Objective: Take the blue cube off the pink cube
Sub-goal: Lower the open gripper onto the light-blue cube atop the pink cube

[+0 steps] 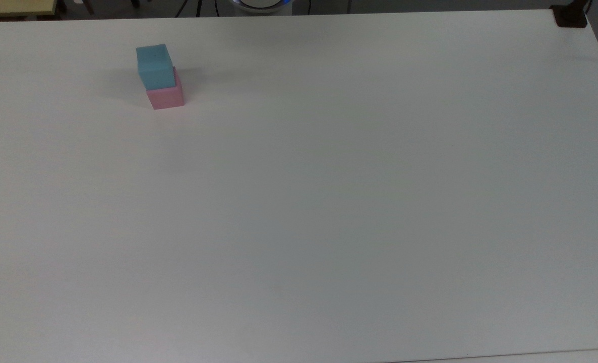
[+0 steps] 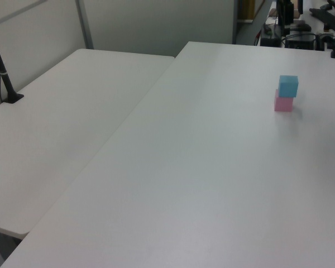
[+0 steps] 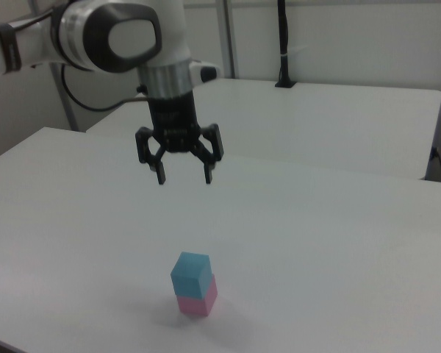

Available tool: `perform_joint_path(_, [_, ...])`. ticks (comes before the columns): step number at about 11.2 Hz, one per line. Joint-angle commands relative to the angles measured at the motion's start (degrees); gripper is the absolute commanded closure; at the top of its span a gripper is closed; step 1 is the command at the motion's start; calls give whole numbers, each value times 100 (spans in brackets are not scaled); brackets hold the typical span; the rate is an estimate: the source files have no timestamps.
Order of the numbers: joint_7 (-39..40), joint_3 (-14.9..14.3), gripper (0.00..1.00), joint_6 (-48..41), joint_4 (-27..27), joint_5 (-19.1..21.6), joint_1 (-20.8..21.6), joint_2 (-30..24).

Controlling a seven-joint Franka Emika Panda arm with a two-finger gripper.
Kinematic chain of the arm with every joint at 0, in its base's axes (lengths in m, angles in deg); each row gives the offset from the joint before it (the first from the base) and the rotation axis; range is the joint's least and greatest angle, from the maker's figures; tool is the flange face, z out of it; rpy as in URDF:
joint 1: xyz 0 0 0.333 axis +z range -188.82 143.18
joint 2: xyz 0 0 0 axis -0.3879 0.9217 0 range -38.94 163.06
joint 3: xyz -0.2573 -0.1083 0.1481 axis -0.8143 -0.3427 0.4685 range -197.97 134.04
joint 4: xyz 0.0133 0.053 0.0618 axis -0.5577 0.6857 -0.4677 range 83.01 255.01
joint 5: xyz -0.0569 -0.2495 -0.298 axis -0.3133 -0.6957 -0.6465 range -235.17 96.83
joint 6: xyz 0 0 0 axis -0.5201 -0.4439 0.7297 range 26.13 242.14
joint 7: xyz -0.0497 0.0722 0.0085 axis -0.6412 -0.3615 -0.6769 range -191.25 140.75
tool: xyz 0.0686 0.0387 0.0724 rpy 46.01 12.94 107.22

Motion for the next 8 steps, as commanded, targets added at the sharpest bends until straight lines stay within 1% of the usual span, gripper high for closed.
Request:
perform_joint_path(1, [70, -16, 5, 8, 806, -56, -177, -58])
perform_joint_path(2, [-96, -16, 5, 261, 1044, 5, -186, -23])
perform_joint_path(3, [-394, -16, 2, 516, 1307, 32, -187, -14])
perform_joint_path(4, [-605, -16, 1, 718, 1545, 32, -187, -5])
perform_joint_path(5, [-651, -16, 0, 1034, 1756, 32, -187, 3])
perform_joint_path(6, [-651, -16, 0, 1254, 1889, 32, -187, 21])
perform_joint_path(8, [-695, -17, 0, 1414, 1916, 32, -187, 240])
